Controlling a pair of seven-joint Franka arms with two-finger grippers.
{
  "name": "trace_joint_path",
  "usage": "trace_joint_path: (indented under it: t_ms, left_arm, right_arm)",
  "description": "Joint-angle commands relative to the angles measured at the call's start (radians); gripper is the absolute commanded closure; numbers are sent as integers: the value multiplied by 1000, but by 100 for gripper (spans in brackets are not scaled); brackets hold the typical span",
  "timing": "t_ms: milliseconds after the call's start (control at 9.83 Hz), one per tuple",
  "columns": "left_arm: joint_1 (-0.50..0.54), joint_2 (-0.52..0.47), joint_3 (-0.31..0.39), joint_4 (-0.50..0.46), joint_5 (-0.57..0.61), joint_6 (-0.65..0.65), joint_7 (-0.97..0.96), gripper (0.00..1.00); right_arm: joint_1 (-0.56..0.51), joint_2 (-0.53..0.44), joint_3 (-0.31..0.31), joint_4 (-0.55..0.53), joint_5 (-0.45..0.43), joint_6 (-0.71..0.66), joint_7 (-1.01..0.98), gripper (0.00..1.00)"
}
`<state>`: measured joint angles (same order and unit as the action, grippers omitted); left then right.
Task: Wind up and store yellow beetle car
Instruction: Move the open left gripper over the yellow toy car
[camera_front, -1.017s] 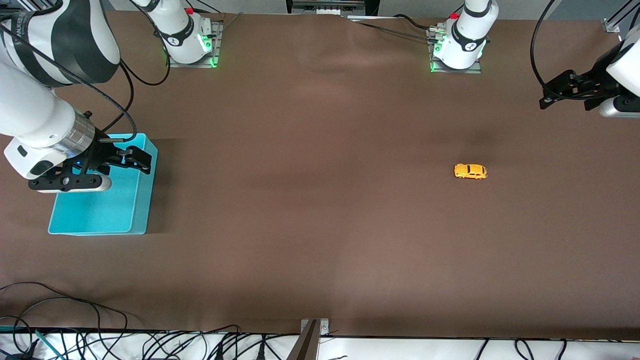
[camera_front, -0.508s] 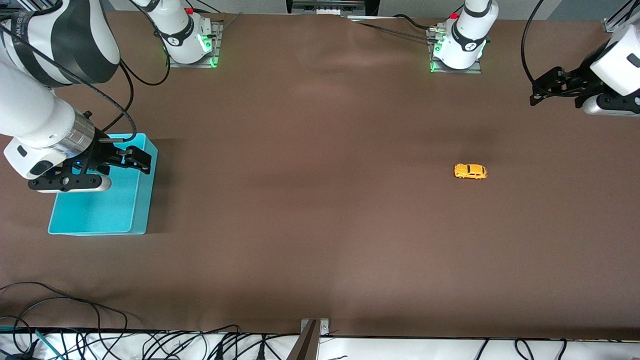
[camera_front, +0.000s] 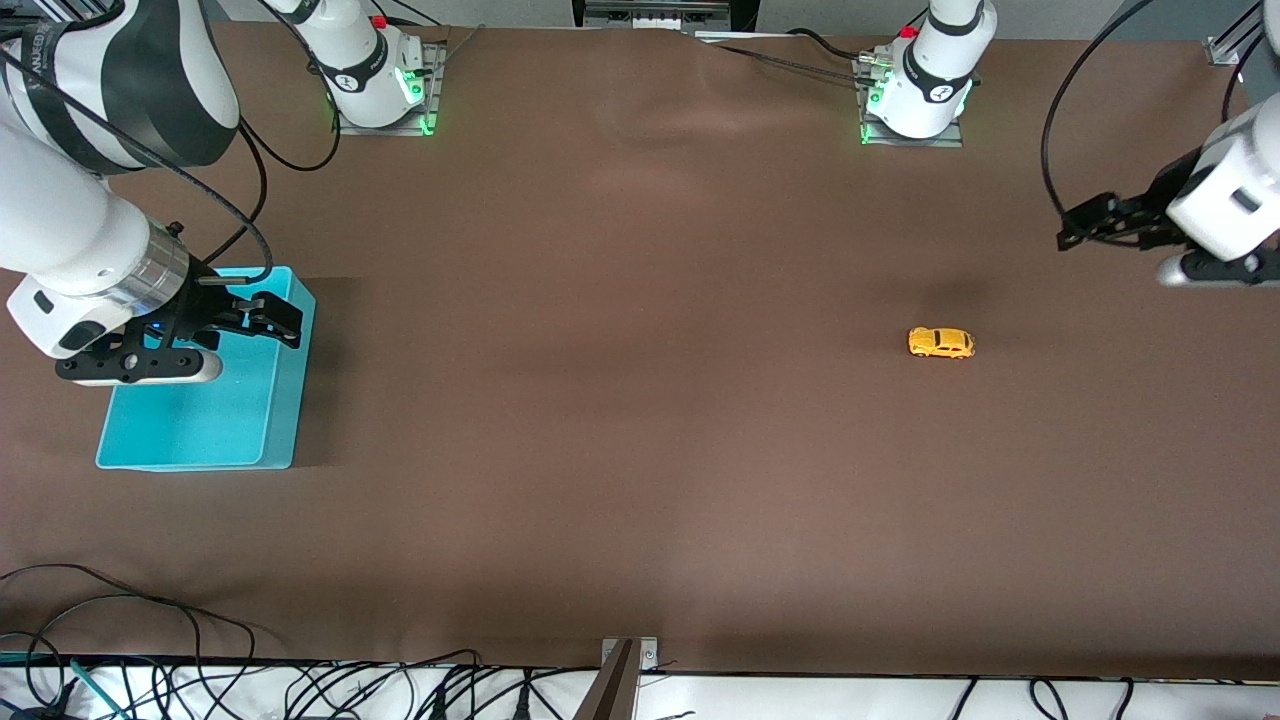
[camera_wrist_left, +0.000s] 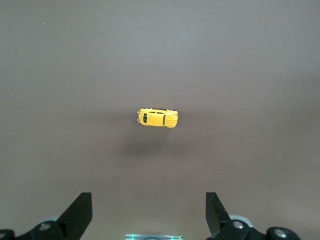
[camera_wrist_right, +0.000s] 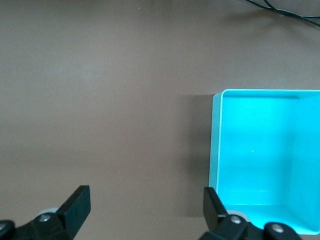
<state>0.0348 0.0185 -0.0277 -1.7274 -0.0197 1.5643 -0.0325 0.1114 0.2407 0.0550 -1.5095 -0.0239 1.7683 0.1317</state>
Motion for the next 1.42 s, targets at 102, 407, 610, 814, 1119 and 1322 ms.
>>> trace_joint_path:
  t_ms: [102,407,610,814,1119,1322]
  left_arm:
    - [7,-5,-6,-24,55,23,5,0]
    - [13,0,-5,-140,57,188,-1,0]
    - [22,0,-6,-255,57,328,-1,0]
    - [22,0,-6,-358,57,457,5,0]
    - [23,3,-6,-509,57,631,234,0]
    - [39,27,-6,-527,57,634,446,0]
  right_arm:
    - [-6,-8,2,8,13,-18,-15,0]
    - [-6,-8,2,8,13,-20,-15,0]
    - [-6,-8,2,8,13,-20,-15,0]
    - [-6,-8,2,8,13,-20,-15,0]
    - [-7,-8,-1,8,13,-20,-18,0]
    - [-7,-8,-1,8,13,-20,-18,0]
